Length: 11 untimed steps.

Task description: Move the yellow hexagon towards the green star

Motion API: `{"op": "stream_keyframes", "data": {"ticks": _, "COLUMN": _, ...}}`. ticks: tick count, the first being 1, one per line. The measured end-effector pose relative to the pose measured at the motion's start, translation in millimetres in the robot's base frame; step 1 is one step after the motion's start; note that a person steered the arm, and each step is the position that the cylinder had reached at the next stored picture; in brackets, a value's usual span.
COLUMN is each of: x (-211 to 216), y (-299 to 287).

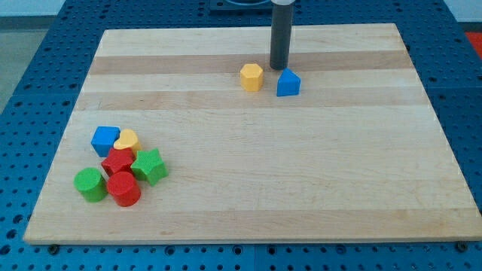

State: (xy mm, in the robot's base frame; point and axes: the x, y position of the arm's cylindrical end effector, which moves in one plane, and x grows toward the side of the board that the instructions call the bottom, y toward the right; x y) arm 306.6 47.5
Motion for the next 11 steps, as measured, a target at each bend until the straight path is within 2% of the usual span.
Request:
{"op": "stream_keyframes", "data": {"ticks": 2, "x": 22.1, "y": -29.2}}
{"op": "stream_keyframes", "data": {"ticks": 4, "x": 37.0, "y": -85.4}}
{"op": "stream_keyframes", "data": {"ticks": 9, "x": 154.6, "y": -153.6}}
{"op": "stream_keyframes", "data": {"ticks": 10, "x": 166.3, "y": -161.5}}
{"op": "stream_keyframes", "data": {"ticks": 11, "x": 156.5, "y": -141.6}}
